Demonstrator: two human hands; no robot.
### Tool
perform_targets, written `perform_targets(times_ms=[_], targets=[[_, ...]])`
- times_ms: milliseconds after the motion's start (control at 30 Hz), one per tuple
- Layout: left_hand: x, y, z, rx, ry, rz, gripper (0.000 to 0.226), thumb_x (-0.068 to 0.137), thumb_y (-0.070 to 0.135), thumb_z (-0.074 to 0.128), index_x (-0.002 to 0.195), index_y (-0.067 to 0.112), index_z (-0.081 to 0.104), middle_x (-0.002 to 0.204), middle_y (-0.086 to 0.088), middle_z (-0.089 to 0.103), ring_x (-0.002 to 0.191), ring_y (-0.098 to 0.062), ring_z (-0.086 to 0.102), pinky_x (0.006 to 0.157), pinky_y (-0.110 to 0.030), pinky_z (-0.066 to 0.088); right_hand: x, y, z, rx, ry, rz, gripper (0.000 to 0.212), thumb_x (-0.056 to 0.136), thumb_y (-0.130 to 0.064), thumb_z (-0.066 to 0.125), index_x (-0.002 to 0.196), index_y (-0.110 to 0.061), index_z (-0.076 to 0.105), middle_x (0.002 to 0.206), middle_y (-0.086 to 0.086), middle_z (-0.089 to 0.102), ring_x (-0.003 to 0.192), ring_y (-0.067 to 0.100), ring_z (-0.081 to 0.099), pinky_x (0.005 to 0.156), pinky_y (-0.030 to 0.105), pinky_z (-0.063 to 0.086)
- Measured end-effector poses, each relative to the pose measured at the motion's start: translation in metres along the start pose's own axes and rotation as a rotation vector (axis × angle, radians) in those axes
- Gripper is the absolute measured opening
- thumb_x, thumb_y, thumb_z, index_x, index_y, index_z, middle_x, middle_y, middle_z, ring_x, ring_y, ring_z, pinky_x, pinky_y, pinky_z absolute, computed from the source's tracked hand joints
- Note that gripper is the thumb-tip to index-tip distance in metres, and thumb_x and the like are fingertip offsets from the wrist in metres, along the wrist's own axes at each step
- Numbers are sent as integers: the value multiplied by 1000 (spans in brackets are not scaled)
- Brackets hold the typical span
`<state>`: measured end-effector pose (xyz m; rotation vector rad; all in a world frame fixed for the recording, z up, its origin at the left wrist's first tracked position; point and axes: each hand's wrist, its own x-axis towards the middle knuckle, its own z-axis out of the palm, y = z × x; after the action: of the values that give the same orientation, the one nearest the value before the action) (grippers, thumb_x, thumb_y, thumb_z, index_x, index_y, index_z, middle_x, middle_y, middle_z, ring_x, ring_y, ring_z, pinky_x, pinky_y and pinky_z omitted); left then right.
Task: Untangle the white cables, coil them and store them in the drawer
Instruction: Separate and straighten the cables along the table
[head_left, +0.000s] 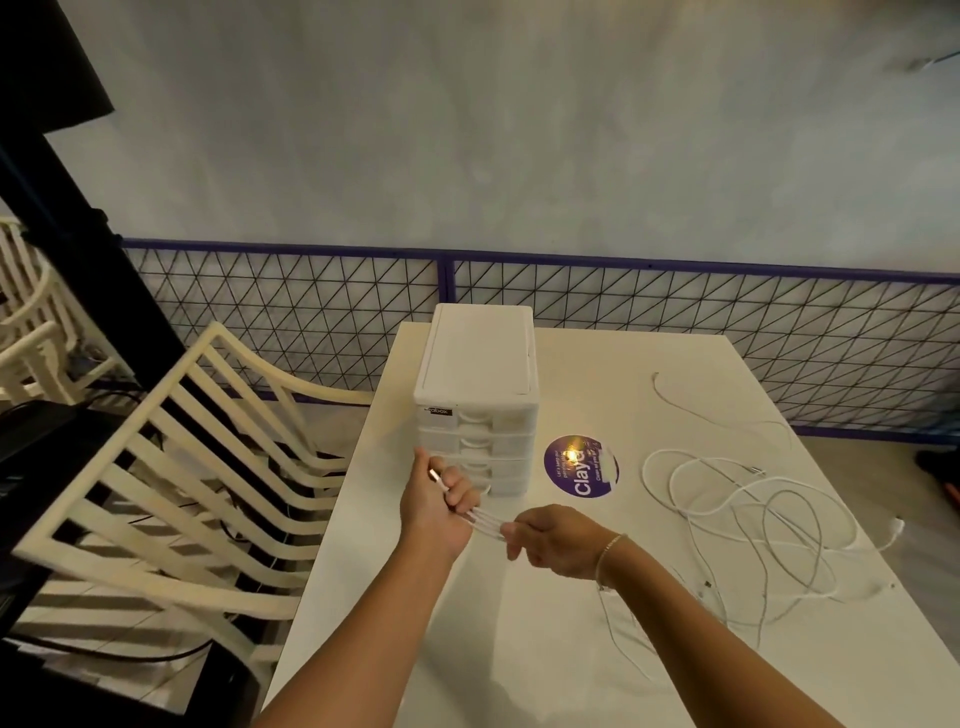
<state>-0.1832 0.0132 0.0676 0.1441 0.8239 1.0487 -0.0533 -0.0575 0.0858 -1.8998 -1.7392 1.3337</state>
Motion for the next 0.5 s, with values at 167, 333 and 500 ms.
perform_targets(times_ms=[167,333,500], targets=[[-6,8,-18,446,-47,38,35,96,33,49,76,9,64,46,0,49,43,-12,47,54,-24,42,-3,7,-11,-224,50,-69,30,99,-29,38,84,-14,59,68,-9,48,64,3,41,64,15,35],[-20,27,0,1534,-208,498,21,96,27,50,94,20,69,85,4,66,55,-1,60,57,-13,45,2,6,-14,-405,-18,-37,35,98,-31,39,91,-9,65,102,10,64,87,16,50,83,28,41],[-25,-13,9,1783,-410,304,51,99,48,27,73,22,62,73,0,67,73,-15,64,83,-30,49,0,-11,-21,-435,-16,-74,35,100,-19,34,108,-4,64,114,8,64,107,22,57,95,27,41]])
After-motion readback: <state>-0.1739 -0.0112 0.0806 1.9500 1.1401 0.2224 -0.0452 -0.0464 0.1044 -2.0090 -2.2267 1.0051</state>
